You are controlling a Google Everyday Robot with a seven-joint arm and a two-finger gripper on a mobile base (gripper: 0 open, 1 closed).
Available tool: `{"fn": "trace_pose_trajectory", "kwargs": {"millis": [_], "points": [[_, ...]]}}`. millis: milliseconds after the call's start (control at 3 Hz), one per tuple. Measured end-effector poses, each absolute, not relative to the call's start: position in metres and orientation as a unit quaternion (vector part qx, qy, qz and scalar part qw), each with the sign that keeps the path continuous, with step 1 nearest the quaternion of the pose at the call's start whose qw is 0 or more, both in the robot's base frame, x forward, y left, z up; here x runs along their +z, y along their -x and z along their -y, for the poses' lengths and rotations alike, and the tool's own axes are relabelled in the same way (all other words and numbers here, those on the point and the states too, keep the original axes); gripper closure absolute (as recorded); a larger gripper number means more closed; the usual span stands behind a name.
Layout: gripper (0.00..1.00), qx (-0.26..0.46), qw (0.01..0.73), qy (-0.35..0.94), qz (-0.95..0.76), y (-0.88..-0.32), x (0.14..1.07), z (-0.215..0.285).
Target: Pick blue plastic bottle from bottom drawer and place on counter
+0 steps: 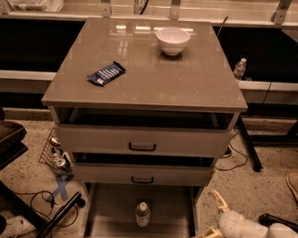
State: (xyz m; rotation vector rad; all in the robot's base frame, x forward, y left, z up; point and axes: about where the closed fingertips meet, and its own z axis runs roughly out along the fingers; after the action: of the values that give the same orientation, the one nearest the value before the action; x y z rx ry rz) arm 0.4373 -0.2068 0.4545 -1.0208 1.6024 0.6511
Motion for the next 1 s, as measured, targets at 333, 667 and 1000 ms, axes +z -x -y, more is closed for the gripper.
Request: {"fn": "trace_pose_trajectory", "kwargs": {"millis": [333,667,1000], "points": [[0.0,0.287,0.542,0.418,-0.67,-0.446,0.404,0.188],[0.0,0.3,0.55,0.409,-0.664,-0.457,0.353,0.164],[0.0,0.314,0.55,0.411,-0.656,-0.473,0.311,0.128]]}}
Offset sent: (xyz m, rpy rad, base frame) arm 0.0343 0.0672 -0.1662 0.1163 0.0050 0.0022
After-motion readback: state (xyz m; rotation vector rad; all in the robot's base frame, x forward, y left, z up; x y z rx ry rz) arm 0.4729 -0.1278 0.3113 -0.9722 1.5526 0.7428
